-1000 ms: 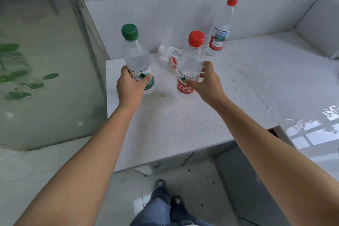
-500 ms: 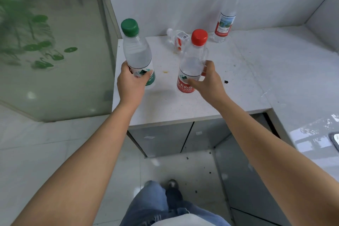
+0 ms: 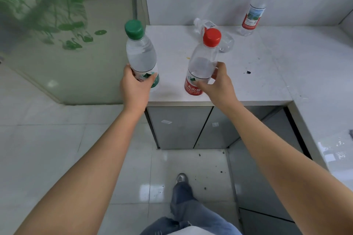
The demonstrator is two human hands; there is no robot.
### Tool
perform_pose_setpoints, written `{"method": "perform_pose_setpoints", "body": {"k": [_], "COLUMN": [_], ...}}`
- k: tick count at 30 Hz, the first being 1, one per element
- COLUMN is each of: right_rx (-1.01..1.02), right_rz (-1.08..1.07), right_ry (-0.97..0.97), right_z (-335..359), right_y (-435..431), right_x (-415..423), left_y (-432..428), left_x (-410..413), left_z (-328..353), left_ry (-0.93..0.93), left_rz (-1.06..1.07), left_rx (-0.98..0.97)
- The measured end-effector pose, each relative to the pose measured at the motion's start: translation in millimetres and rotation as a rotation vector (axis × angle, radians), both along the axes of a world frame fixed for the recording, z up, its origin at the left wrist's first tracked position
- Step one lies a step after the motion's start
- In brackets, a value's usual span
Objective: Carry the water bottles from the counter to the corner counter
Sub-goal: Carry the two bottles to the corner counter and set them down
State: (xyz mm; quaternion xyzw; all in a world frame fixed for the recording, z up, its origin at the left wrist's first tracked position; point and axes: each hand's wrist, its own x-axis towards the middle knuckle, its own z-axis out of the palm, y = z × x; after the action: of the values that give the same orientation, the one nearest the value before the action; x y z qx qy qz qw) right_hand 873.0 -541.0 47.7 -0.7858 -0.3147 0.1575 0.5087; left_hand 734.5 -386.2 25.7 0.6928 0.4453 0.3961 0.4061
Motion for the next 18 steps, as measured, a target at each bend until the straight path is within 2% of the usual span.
{"method": "perform_pose_setpoints", "body": {"k": [11, 18], "right_rx": [-0.074, -0.131], "right_rz": [0.238, 0.559], "right_ry": [0.007, 0.031], "right_z": [-6.1, -15.6], "right_y": [-1.8, 35.9], "right_x": [-107.1, -175.5], "left_y": [-47.5, -68.6], "left_x": [-146.3, -244.7], "left_z": [-18.6, -27.6], "left_ry": [0.016, 0.056], "left_rz": [0.235, 0.541], "left_rx": [-0.069, -0.108]}}
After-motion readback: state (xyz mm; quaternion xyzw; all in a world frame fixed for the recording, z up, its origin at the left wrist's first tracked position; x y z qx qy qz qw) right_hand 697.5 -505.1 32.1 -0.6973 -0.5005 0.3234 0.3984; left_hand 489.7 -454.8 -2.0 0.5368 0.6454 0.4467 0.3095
